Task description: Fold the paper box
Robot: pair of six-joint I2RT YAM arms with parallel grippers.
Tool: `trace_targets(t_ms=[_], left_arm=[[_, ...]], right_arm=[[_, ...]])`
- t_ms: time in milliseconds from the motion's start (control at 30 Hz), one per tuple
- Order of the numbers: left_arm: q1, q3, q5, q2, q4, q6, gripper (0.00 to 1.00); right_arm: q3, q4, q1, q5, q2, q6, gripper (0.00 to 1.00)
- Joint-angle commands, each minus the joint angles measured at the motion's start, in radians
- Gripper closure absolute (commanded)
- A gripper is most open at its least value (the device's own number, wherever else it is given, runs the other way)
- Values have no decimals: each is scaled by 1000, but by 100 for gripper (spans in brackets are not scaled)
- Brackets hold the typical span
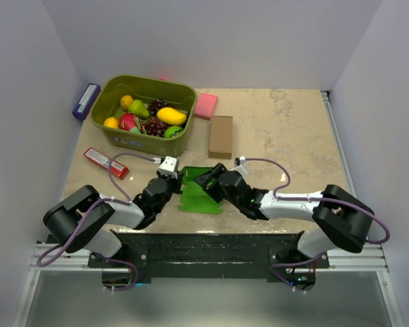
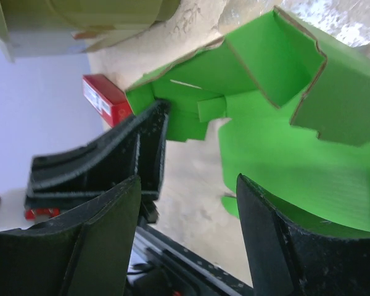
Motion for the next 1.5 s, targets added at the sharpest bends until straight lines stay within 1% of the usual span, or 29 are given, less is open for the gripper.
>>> trace_targets(t_ms=[0,67,200,333,467,567,700,800,900,933,1000,1033,1133,1167,1233,1267,1300,1333,1400,1433,1467], left_arm=[[-13,-27,-68,-5,78,-22,100],[-13,-31,-72,-2,79,-31,100],[-16,-38,-66,7,96,-43,100],[-18,-45,-74,7,107,-48,100],[-24,-56,-77,7,127,-52,100],[-25,-53,-80,12,128,-51,100],[-27,-51,-75,15,127,-51,100],[-28,-50,-75,15,128,-51,100],[-30,-48,-75,16,125,-52,100],[-30,-48,-71,16,124,-52,100],[-31,-44,-68,19,121,-52,100],[-33,-41,-65,19,118,-52,100],[-34,-38,-43,26,119,-52,100],[-34,-38,-34,24,124,-49,100],[-34,-35,3,16,125,-37,100],[-34,-31,18,1,118,-32,100],[-34,-24,33,-5,101,-26,98],[-34,-21,62,-14,87,-22,93],[-34,-19,87,-54,55,-20,86],[-36,-21,112,-69,44,-22,78],[-34,-21,126,-101,29,-28,73]], right_arm=[[9,189,3,79,34,174,34],[20,177,1,110,40,180,34],[17,162,1,220,42,220,34],[23,132,-20,268,54,241,35],[38,131,-59,269,83,255,36],[49,162,-83,260,112,250,39],[70,154,-92,259,145,238,43],[67,171,-94,262,165,237,44],[67,178,-95,268,172,234,50],[67,177,-94,269,172,235,54],[66,180,-94,269,180,235,59],[64,183,-95,274,182,237,65],[57,194,-94,279,191,252,72],[48,206,-94,279,197,258,79],[38,215,-94,285,211,275,87],[25,232,-94,286,217,284,95],[17,249,-94,289,221,295,99],[8,266,-95,291,232,296,100],[-12,298,-94,289,240,304,100],[-20,313,-94,289,244,301,100],[-31,341,-94,289,246,297,100]])
